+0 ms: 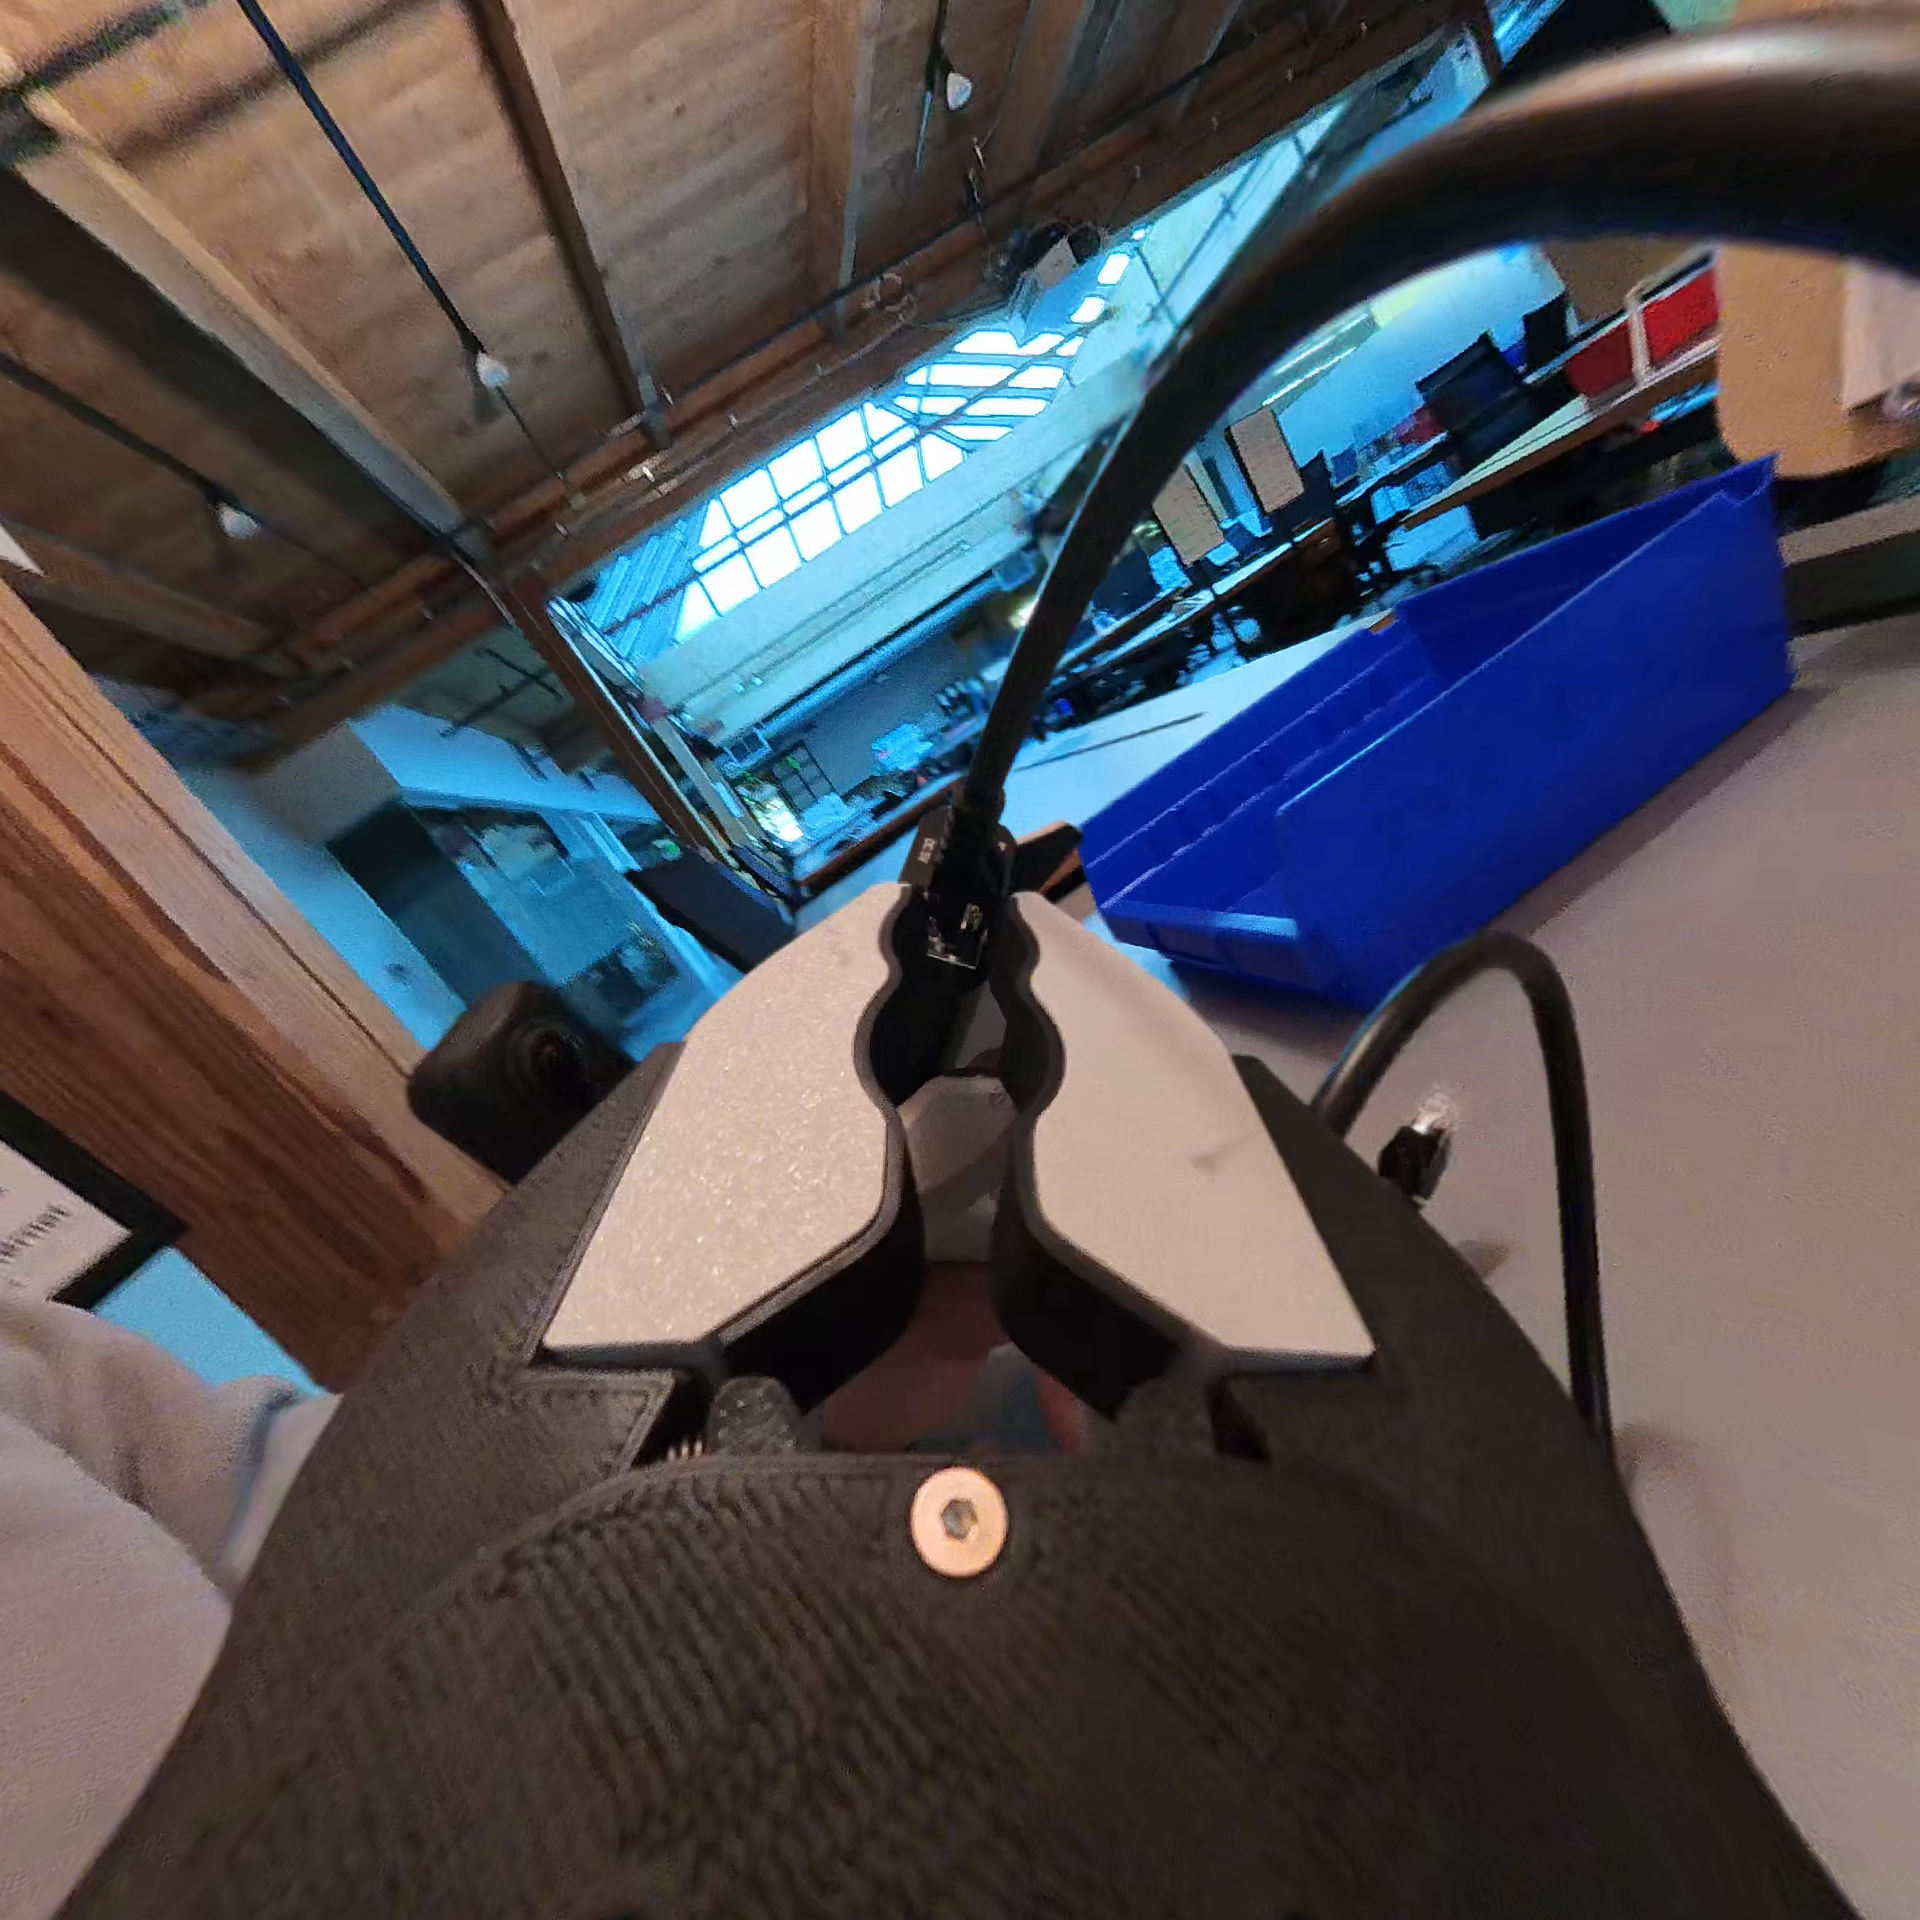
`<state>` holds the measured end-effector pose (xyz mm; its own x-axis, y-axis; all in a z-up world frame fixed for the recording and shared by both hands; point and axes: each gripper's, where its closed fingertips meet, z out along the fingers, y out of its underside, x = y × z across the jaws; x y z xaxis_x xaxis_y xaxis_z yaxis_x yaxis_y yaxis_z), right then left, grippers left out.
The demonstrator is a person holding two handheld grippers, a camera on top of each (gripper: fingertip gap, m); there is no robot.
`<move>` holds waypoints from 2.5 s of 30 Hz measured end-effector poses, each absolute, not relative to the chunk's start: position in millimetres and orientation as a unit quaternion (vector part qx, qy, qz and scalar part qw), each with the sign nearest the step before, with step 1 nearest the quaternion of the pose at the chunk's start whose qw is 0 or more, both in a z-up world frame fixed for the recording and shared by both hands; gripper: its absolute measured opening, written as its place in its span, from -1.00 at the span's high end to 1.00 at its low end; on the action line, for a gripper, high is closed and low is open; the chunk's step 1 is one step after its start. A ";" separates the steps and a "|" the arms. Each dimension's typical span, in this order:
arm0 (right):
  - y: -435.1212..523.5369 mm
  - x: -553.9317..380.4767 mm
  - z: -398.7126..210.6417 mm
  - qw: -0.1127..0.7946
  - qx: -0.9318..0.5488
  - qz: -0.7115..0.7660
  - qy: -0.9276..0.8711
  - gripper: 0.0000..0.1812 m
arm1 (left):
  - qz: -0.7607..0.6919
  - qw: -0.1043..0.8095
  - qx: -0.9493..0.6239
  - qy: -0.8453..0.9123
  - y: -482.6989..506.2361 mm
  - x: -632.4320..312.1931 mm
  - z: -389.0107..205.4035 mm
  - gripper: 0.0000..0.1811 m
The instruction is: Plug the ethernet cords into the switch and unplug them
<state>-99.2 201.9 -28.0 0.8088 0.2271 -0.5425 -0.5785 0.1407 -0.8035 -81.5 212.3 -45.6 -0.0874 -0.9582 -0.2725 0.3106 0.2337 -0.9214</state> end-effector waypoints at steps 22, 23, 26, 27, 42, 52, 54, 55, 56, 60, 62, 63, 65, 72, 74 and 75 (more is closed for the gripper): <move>204.6 -100.7 -31.4 0.730 -0.520 0.391 0.210 0.85 | -0.481 0.637 -0.286 0.531 217.2 -84.4 -45.9 0.20; 205.2 -99.8 -31.8 0.730 -0.515 0.393 0.216 0.85 | -0.481 0.637 -0.287 0.529 217.9 -84.4 -45.7 0.20; 205.7 -98.8 -31.7 0.729 -0.500 0.409 0.227 0.85 | -0.489 0.632 -0.285 0.530 216.6 -84.7 -45.5 0.20; 205.8 -98.2 -31.9 0.729 -0.496 0.411 0.232 0.85 | -0.492 0.629 -0.286 0.530 215.6 -84.3 -45.8 0.20; 206.6 -94.4 -36.6 0.738 -0.532 0.365 0.197 0.84 | -0.499 0.620 -0.312 0.519 215.5 -79.6 -50.0 0.20; 209.2 -96.1 -35.3 0.740 -0.505 0.394 0.208 0.84 | -0.472 0.654 -0.302 0.507 218.8 -83.2 -45.4 0.20; 210.0 -95.6 -36.1 0.741 -0.515 0.380 0.205 0.86 | -0.490 0.640 -0.311 0.504 219.0 -82.2 -47.7 0.20; 209.9 -94.7 -36.1 0.743 -0.519 0.371 0.204 0.86 | -0.500 0.628 -0.322 0.501 218.8 -81.0 -49.3 0.20; 209.5 -93.9 -36.0 0.745 -0.522 0.363 0.203 0.86 | -0.513 0.614 -0.332 0.499 217.9 -79.7 -50.8 0.20; 207.8 -93.0 -34.3 0.746 -0.538 0.344 0.189 0.86 | -0.508 0.615 -0.334 0.503 216.5 -78.9 -50.4 0.20; 207.7 -92.3 -32.5 0.747 -0.535 0.345 0.191 0.86 | -0.486 0.634 -0.322 0.508 216.7 -80.3 -46.1 0.20; 208.2 -92.9 -31.6 0.750 -0.540 0.334 0.186 0.86 | -0.495 0.625 -0.327 0.507 216.7 -79.8 -46.6 0.20; 209.7 -92.7 -30.2 0.750 -0.538 0.335 0.190 0.84 | -0.520 0.608 -0.337 0.496 217.5 -80.1 -47.4 0.20; 177.3 -61.9 0.5 0.764 -0.583 0.245 0.129 0.86 | -0.569 0.565 -0.388 0.454 240.9 -80.1 -53.0 0.20; 170.6 -65.0 -2.4 0.723 -0.642 0.240 0.087 0.85 | -0.547 0.594 -0.382 0.450 253.4 -85.3 -43.6 0.20; 165.3 -63.6 0.9 0.712 -0.655 0.241 0.073 0.86 | -0.544 0.602 -0.382 0.443 260.0 -88.2 -39.0 0.20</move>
<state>-63.6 165.3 0.9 0.8734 0.2476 -0.4194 -0.4385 0.0250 -0.8984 -88.2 260.0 -39.0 0.0156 -0.9929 -0.1181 0.3159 0.1169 -0.9415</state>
